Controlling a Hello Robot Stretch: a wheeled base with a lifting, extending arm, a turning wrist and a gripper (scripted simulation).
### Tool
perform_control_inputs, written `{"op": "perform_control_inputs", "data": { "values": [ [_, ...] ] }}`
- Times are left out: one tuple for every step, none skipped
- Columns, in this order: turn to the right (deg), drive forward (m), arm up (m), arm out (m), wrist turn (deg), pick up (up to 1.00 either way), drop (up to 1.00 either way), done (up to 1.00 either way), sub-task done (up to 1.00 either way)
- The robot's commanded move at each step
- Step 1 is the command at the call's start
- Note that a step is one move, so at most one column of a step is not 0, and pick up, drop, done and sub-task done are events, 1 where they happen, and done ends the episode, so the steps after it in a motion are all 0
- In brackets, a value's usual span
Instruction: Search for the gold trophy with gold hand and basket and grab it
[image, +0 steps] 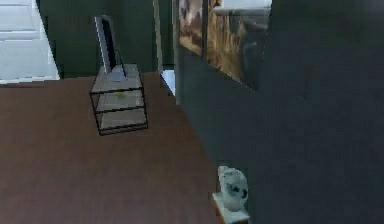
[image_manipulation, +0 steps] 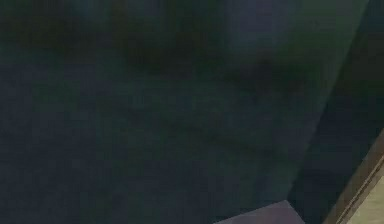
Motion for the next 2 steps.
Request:
{"op": "perform_control_inputs", "data": {
  "values": [
    [0.0, 0.20, 0.00, 0.00, 0.0, 0.00, 0.00, 0.00, 0.00],
    [-45.0, 0.00, 0.00, 0.00, 0.0, 0.00, 0.00, 0.00, 0.00]
  ]
}}
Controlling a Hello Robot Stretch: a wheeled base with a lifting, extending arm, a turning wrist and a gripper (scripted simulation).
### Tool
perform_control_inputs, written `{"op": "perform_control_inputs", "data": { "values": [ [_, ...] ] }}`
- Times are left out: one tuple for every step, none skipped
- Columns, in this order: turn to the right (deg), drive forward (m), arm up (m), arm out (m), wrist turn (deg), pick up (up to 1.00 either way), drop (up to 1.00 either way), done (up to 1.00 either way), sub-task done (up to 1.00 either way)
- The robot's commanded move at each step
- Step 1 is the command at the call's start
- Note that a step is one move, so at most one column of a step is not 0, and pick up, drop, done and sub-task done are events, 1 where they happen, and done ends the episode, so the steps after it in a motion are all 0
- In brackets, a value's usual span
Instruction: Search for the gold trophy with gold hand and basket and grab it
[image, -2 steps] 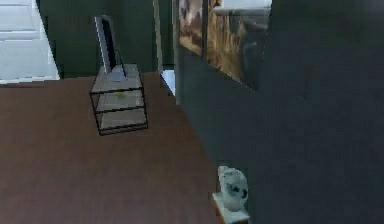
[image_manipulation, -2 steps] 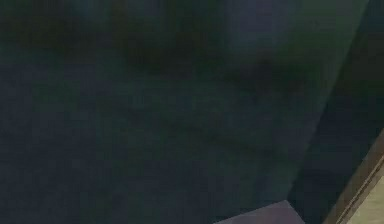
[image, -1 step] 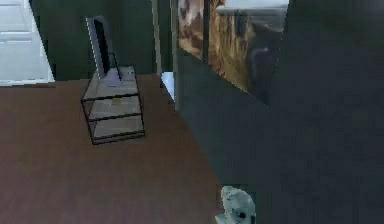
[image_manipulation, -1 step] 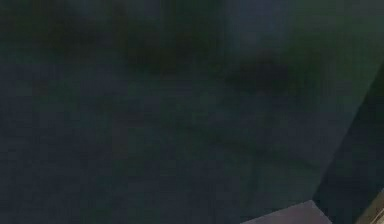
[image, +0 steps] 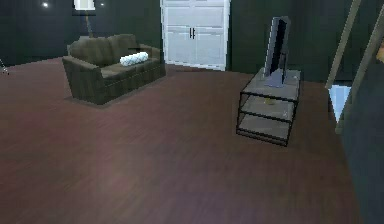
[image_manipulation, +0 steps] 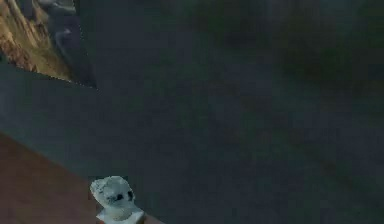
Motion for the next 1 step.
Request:
{"op": "perform_control_inputs", "data": {
  "values": [
    [-24.0, 0.00, 0.00, 0.00, 0.0, 0.00, 0.00, 0.00, 0.00]
  ]
}}
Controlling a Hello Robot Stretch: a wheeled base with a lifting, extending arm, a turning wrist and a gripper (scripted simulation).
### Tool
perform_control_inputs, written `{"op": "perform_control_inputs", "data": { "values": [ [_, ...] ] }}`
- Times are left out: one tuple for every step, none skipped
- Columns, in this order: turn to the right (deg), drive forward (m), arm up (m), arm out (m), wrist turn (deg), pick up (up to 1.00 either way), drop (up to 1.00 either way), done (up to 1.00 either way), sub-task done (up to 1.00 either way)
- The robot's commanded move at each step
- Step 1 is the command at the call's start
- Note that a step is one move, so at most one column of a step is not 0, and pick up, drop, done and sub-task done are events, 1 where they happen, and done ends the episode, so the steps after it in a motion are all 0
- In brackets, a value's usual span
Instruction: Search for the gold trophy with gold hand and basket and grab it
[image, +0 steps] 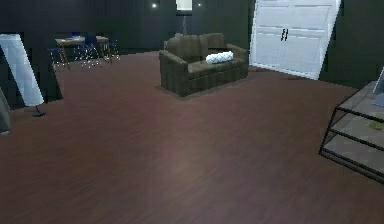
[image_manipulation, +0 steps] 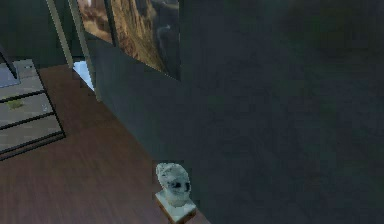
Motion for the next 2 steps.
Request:
{"op": "perform_control_inputs", "data": {
  "values": [
    [0.0, 0.00, 0.08, 0.00, 0.0, 0.00, 0.00, 0.00, 0.00],
    [0.0, 0.00, 0.00, 0.48, 0.0, 0.00, 0.00, 0.00, 0.00]
  ]
}}
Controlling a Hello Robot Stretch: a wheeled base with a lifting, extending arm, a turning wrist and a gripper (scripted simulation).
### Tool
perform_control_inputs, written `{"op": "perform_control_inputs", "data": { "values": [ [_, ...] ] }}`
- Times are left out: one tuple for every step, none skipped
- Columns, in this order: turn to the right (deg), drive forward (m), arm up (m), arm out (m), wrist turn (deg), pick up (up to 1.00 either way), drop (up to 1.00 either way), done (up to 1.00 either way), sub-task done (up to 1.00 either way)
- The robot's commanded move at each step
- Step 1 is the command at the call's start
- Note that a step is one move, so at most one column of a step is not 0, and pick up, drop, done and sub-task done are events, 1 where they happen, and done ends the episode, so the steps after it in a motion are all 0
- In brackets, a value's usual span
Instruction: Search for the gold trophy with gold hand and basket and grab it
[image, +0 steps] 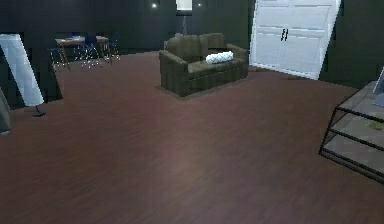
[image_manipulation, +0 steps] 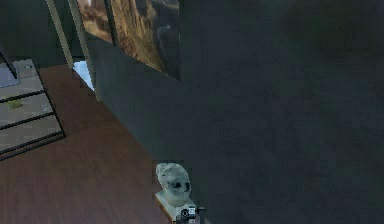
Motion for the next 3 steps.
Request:
{"op": "perform_control_inputs", "data": {
  "values": [
    [0.0, 0.00, 0.00, 0.00, 45.0, 0.00, 0.00, 0.00, 0.00],
    [0.0, 0.00, 0.00, 0.00, 45.0, 0.00, 0.00, 0.00, 0.00],
    [0.0, 0.00, 0.00, 0.00, 45.0, 0.00, 0.00, 0.00, 0.00]
  ]
}}
